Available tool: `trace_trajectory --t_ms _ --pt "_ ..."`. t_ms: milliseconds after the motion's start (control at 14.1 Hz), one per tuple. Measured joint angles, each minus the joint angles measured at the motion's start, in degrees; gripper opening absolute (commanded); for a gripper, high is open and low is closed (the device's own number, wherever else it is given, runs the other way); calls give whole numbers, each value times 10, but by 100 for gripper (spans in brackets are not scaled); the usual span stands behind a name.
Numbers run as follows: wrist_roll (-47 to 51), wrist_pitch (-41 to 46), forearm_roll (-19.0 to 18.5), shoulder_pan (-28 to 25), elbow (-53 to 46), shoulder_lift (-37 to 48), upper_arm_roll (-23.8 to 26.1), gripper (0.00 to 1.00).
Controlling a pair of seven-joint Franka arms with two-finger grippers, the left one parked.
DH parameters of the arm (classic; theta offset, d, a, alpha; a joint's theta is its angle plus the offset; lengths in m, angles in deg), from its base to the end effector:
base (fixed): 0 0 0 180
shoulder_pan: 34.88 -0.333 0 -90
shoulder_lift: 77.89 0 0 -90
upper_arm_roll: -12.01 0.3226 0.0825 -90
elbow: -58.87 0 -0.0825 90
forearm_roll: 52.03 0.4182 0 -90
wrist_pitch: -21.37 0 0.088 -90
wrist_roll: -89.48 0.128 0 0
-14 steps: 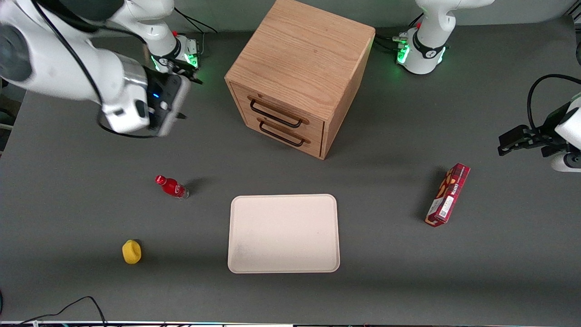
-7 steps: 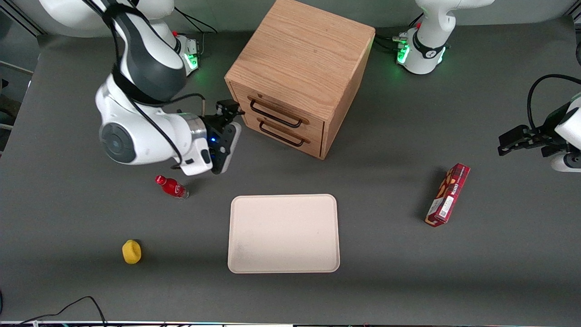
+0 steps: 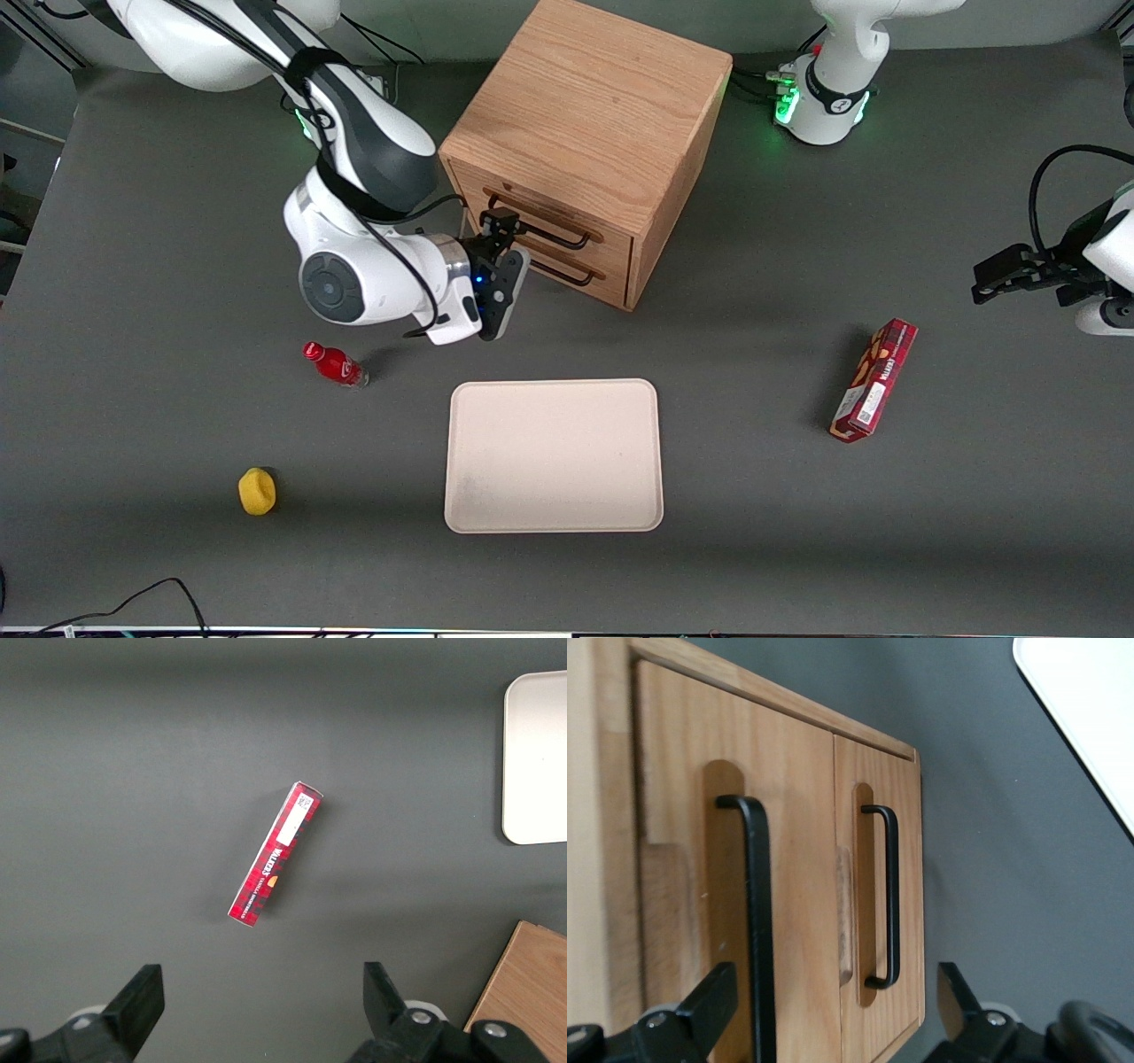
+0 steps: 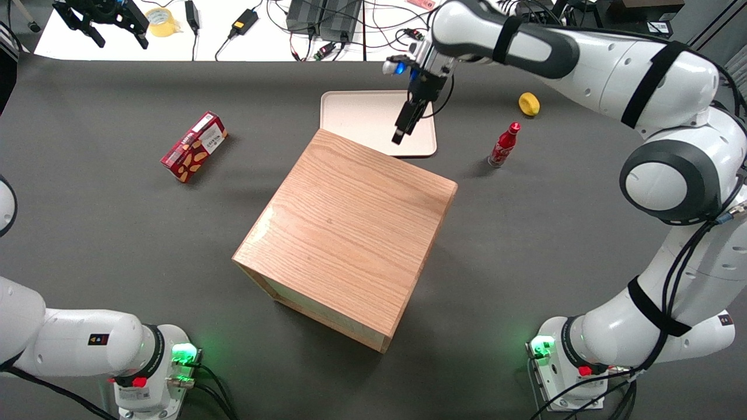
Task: Open upper drawer
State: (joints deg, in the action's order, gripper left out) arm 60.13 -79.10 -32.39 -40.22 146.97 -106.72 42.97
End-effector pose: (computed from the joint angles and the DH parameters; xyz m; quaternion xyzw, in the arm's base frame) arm 0.5614 0.3999 0.3691 -0.8318 -0.4625 0.1252 0.2804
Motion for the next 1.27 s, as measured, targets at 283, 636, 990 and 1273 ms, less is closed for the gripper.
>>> trace_trajectory --t_ms 283,636,990,1273 --pt "7 -31 -1 0 27 0 12 100" --pt "44 -56 -7 0 38 -4 31 100" --pt "45 -64 -31 1 31 -19 38 100" --pt "47 -74 -71 7 -22 -56 29 100"
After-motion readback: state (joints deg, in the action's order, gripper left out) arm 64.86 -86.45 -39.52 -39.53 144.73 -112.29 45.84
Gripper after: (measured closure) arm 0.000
